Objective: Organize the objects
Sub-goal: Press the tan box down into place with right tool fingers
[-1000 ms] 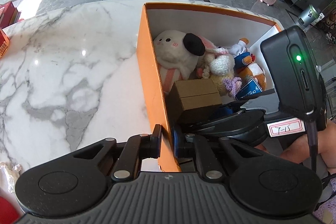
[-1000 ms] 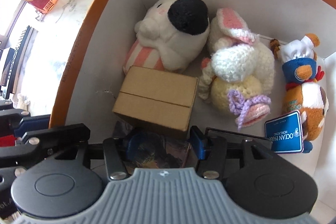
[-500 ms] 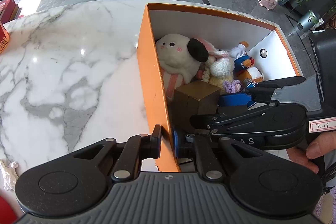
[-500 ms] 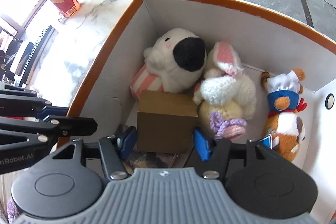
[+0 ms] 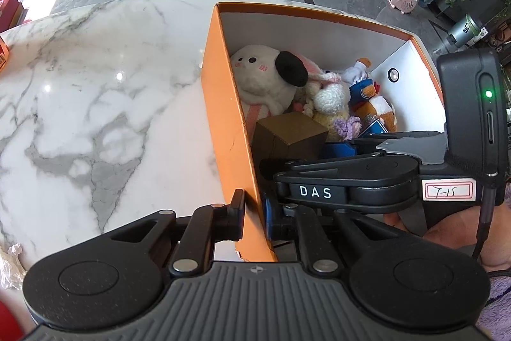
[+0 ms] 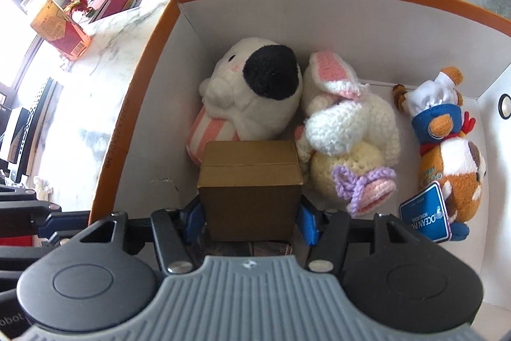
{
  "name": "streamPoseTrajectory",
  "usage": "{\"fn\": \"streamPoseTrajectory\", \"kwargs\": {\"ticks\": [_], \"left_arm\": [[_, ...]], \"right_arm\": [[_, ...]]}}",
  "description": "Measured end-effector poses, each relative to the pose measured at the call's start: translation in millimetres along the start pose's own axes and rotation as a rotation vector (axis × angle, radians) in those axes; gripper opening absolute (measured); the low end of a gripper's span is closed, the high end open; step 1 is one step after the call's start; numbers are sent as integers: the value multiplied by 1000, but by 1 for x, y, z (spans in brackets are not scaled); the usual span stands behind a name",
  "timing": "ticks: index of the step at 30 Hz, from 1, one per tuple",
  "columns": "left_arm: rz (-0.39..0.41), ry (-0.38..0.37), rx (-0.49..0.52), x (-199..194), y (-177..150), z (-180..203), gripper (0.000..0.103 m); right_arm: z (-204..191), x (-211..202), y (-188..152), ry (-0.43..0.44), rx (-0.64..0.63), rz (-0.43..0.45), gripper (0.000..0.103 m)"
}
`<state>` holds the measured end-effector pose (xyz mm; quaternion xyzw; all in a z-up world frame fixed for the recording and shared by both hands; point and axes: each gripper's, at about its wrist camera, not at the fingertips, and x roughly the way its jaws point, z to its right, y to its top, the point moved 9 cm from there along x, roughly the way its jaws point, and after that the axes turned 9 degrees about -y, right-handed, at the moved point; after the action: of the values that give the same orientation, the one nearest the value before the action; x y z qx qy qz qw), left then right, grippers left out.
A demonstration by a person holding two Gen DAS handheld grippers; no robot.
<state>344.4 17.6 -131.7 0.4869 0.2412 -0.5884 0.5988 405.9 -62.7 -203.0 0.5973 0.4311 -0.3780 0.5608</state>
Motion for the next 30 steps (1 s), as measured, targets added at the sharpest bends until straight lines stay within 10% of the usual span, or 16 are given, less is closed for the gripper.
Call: {"fn": "streamPoseTrajectory", "kwargs": {"ticks": [12, 16, 24, 30], "left_arm": [[10, -3, -3, -1, 0, 0, 15], [10, -16, -3, -1, 0, -1, 15], [13, -28, -11, -1, 1, -3, 16], [11, -20, -3, -1, 0, -2, 16]], "right_arm": [[-5, 29, 15, -75, 65, -90, 62], [-3, 27, 19, -12, 55, -85, 79], [-5, -6, 31, -25, -117, -14, 83], [-1, -29, 17, -78, -285, -27, 37]]}}
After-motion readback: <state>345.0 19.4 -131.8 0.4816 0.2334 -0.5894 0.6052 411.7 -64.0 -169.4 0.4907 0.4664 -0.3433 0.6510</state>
